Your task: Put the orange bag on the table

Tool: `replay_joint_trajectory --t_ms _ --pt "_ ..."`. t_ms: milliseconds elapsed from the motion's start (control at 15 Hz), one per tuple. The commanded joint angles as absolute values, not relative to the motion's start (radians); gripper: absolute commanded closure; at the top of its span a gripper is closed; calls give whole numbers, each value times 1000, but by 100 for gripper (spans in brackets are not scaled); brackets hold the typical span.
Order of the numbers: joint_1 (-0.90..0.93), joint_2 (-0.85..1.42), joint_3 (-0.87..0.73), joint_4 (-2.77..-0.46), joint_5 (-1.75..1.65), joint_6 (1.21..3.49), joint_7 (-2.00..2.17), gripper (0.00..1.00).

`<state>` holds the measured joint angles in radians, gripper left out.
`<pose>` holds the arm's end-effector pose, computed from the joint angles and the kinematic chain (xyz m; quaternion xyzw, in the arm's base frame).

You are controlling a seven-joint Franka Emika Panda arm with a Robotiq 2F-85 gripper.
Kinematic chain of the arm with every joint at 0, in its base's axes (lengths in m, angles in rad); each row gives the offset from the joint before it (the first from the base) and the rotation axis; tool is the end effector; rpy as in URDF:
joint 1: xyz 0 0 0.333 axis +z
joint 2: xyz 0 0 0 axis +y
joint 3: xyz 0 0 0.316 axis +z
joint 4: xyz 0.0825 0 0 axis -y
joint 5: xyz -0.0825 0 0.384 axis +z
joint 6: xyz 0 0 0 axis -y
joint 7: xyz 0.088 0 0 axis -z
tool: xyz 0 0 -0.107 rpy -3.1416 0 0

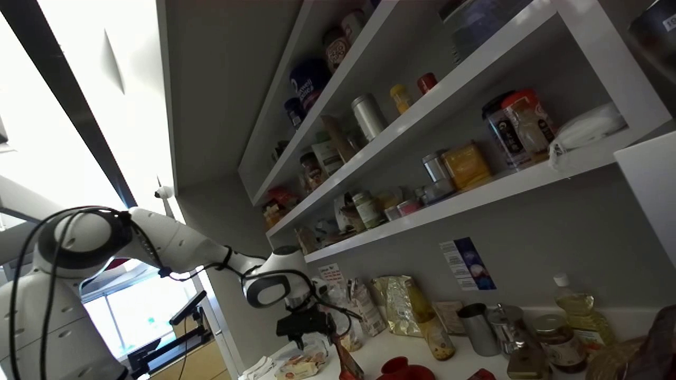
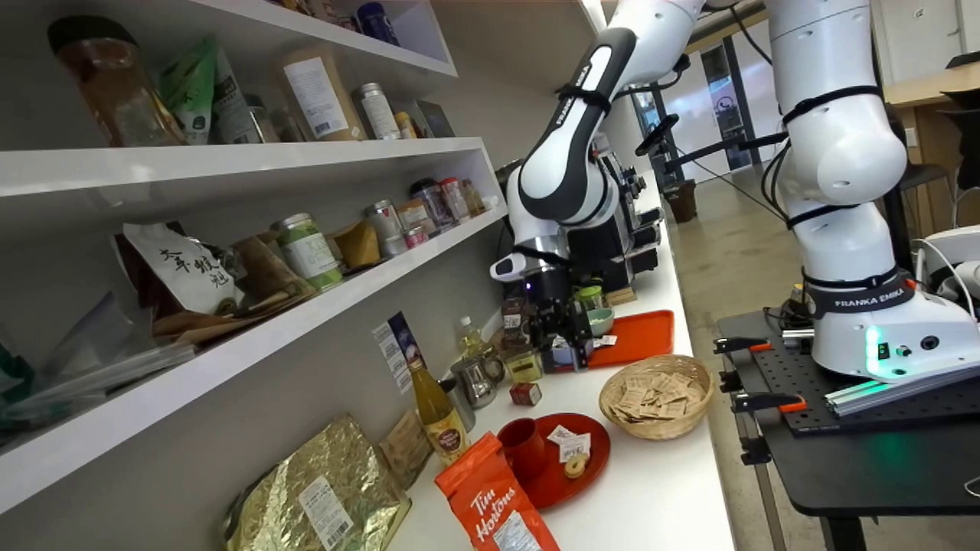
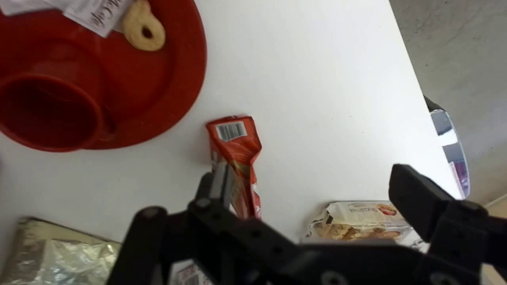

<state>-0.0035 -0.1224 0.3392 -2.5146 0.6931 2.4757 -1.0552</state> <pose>0.4367 0.1489 0.3289 -0.8907 -0.4057 -0.1095 0.1732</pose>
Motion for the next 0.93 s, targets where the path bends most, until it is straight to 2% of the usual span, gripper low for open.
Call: replay_joint_trajectory --t_ms 0,600,667,867 --pt "31 -330 183 -2571 558 2331 -880 0" --pt "-23 -723 -92 -2652 312 2117 -511 0" --pt "23 -614 -99 -2619 316 2178 -555 0" --pt "37 -654 -128 -2629 310 2167 -550 0"
